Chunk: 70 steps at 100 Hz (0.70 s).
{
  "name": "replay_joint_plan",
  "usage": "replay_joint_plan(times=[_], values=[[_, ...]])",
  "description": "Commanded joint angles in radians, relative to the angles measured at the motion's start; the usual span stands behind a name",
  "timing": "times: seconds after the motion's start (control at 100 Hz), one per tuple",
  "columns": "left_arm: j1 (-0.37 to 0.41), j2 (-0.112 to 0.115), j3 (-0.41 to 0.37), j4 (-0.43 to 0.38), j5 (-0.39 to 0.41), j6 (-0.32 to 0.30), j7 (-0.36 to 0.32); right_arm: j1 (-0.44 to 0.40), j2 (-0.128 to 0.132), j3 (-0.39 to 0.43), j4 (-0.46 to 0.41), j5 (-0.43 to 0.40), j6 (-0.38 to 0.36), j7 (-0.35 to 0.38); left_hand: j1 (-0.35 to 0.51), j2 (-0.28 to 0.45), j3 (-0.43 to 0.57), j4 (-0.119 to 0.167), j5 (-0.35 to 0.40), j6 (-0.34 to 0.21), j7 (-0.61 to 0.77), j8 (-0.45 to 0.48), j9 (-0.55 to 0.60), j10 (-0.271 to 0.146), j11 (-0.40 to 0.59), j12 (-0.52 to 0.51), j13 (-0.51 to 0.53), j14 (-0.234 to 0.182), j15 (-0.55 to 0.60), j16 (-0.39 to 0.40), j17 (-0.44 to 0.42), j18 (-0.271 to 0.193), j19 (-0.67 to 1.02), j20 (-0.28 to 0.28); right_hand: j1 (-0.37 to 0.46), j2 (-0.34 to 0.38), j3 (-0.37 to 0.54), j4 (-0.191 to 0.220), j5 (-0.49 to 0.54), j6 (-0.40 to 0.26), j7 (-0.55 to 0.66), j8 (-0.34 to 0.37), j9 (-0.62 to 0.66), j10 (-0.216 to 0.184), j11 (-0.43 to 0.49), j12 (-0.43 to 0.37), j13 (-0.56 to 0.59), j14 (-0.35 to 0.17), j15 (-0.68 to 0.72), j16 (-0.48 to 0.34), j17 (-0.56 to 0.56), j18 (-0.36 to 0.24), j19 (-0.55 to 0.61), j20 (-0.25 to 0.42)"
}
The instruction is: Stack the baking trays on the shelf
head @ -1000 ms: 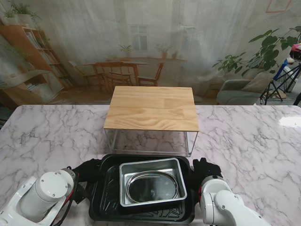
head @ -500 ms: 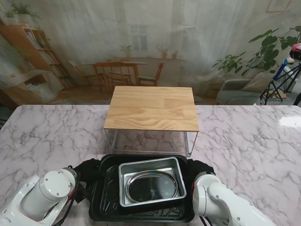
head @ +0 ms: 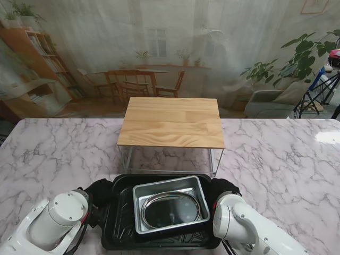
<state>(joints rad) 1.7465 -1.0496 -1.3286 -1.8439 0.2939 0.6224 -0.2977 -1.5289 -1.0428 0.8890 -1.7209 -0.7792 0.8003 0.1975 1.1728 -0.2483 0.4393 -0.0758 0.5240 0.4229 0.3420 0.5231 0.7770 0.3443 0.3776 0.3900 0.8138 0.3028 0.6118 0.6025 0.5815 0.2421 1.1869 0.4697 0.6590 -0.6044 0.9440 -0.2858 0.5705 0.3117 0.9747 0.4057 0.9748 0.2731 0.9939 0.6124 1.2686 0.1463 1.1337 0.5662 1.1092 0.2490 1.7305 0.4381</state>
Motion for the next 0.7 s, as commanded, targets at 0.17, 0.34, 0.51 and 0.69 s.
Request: replay_joint_plan(times=[0.17,0.34,0.51,0.69], values=[[0.017,-0.029,0.022,0.007,-0.03,-0.024,0.012,-0.041,-0.017,0.012,-0.007,0.019,-0.029,-0.001,0.118,0.044,0.178,0.005,0.283,-0.22,0.078,-0.019,0.054,-0.039,-0.004,0.049,0.011,0.057,0.034,0.013,0.034,-0.032,0.031,-0.027,0.252,0.03,0.305,0.035,0.111,-0.261,-0.012,0.025,0.024,-0.002,0.031,0.035,0.039,0.014,0.13,0.029,0.054,-0.16,0.129,0.034],[0.021,-0.037,0.023,0.011,-0.069,-0.027,0.032,-0.031,-0.015,-0.001,0.005,0.021,-0.009,-0.001,0.084,0.074,-0.099,0.049,0.092,-0.301,-0.094,-0.155,0.023,-0.022,-0.036,0.057,0.005,0.051,0.021,-0.005,0.02,-0.05,0.021,-0.031,0.249,0.042,0.291,0.041,0.098,-0.254,-0.028,0.018,0.019,-0.005,0.011,0.033,0.038,0.027,0.111,0.019,0.051,-0.141,0.115,0.032],[0.023,-0.033,0.019,0.006,-0.071,-0.038,0.018,-0.028,-0.013,-0.007,0.004,0.022,-0.004,0.006,-0.012,0.09,-0.351,0.078,0.012,-0.241,-0.133,-0.196,-0.013,0.002,-0.03,-0.024,-0.021,0.073,0.011,-0.015,-0.012,-0.032,0.015,-0.019,0.248,0.055,0.277,0.044,0.084,-0.242,-0.037,0.009,0.014,-0.005,-0.001,0.027,0.037,0.034,0.101,0.014,0.049,-0.13,0.109,0.03],[0.028,-0.028,0.01,0.0,-0.082,-0.053,-0.006,-0.026,-0.012,-0.009,0.005,0.019,-0.005,0.01,-0.02,0.081,-0.398,0.083,0.001,-0.214,-0.148,-0.198,-0.032,0.009,-0.033,-0.029,-0.048,0.081,0.012,-0.016,-0.047,-0.025,0.021,0.0,0.247,0.061,0.269,0.047,0.082,-0.242,-0.037,0.005,0.011,-0.006,-0.005,0.023,0.036,0.039,0.094,0.01,0.048,-0.122,0.103,0.028]])
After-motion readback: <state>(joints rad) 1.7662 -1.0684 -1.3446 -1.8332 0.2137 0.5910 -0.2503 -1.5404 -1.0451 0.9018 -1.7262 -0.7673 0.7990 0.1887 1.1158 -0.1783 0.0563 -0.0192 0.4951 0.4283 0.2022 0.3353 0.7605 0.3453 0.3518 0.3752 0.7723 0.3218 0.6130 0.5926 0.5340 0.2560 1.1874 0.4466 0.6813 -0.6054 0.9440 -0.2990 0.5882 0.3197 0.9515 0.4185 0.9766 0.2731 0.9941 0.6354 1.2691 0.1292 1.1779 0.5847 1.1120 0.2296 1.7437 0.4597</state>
